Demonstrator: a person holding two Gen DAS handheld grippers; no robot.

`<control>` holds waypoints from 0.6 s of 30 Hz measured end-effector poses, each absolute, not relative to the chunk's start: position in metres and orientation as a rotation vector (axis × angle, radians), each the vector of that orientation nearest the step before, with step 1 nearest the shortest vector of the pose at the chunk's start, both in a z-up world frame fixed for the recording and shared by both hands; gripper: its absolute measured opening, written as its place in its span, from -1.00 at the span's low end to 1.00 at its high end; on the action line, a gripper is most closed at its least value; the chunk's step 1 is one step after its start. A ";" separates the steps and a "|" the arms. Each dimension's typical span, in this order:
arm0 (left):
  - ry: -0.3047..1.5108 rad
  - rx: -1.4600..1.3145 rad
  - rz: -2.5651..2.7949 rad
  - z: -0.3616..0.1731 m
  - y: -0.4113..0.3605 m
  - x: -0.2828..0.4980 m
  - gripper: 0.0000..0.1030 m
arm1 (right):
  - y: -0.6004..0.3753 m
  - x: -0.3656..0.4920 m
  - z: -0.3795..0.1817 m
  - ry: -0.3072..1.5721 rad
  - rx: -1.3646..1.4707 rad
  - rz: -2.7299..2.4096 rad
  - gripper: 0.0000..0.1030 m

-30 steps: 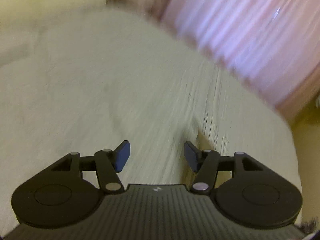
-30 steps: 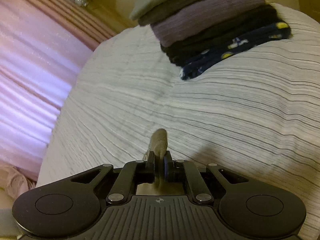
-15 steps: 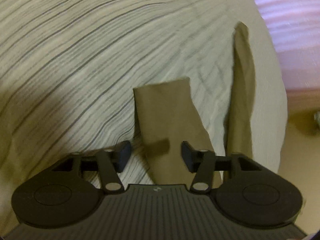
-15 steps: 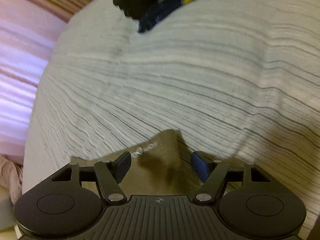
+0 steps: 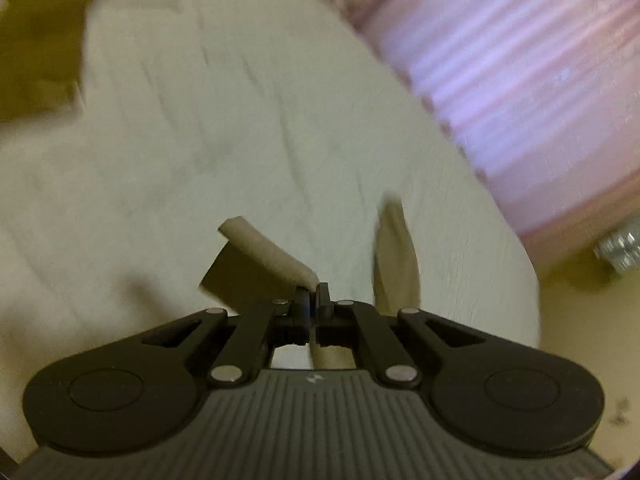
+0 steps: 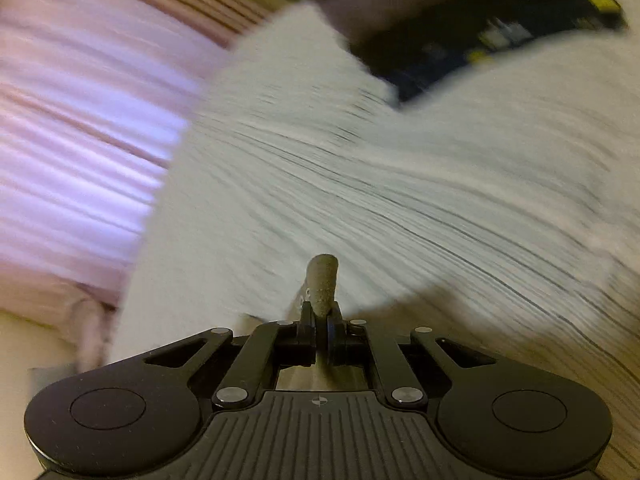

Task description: Fold clothes

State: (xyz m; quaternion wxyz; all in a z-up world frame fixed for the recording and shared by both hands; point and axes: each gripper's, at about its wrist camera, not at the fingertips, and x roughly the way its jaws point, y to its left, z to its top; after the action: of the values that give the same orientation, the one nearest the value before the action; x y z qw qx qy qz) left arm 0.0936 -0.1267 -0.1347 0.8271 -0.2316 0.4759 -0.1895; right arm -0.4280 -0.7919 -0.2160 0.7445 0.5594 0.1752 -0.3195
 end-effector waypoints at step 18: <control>1.309 -0.447 -0.020 -0.283 -0.061 0.058 -0.84 | -0.749 -0.459 -0.251 0.532 1.319 -0.769 -0.92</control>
State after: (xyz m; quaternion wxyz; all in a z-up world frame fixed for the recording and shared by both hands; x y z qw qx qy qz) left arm 0.0579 -0.0612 -0.2833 0.7702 -0.2061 0.6036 -0.0094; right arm -0.4594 -0.7486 -0.2511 0.6907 0.5899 0.2379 -0.3439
